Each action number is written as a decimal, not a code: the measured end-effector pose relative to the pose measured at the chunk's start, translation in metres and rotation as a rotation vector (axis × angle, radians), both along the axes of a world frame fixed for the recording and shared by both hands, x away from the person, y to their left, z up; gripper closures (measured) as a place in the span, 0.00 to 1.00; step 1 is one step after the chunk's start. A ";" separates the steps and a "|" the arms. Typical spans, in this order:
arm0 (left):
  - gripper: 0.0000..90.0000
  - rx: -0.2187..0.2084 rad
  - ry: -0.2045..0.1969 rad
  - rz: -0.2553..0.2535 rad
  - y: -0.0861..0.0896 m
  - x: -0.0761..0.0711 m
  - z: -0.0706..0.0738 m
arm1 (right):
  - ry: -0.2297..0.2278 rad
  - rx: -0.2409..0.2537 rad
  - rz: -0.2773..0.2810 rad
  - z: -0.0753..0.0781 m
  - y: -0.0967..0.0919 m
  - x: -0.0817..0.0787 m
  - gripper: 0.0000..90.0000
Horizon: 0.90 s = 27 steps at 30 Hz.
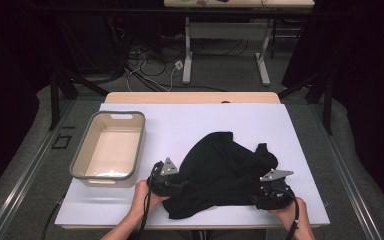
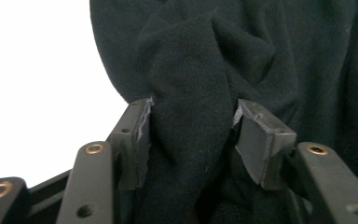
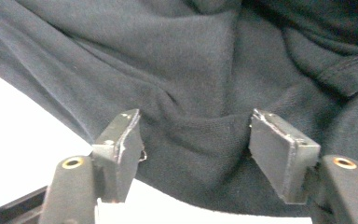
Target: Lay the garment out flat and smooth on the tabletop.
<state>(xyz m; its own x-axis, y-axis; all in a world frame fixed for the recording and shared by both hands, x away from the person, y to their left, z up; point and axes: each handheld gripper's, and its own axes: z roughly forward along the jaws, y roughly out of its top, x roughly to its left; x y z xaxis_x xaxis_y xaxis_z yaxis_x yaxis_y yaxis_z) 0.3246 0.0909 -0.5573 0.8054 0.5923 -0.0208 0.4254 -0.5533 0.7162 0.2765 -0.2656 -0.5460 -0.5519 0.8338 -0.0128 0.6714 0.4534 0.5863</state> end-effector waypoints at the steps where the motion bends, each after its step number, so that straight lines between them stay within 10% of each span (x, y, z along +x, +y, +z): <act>1: 0.55 -0.001 -0.001 -0.002 0.000 0.000 -0.001 | -0.009 0.003 0.002 -0.001 0.000 0.000 0.46; 13: 0.84 -0.010 -0.017 -0.033 0.001 -0.003 -0.002 | -0.060 -0.022 -0.004 0.000 0.005 0.001 0.90; 27: 0.86 0.006 0.059 -0.118 0.000 -0.032 0.006 | -0.157 -0.147 -0.033 0.002 0.017 0.022 0.94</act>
<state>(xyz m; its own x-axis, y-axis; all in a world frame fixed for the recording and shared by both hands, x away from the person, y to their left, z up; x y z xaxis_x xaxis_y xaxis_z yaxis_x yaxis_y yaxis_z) 0.2922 0.0913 -0.5512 0.8668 0.4942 -0.0669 0.3988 -0.6064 0.6880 0.2981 -0.2487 -0.5437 -0.5055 0.8344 -0.2197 0.5930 0.5209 0.6140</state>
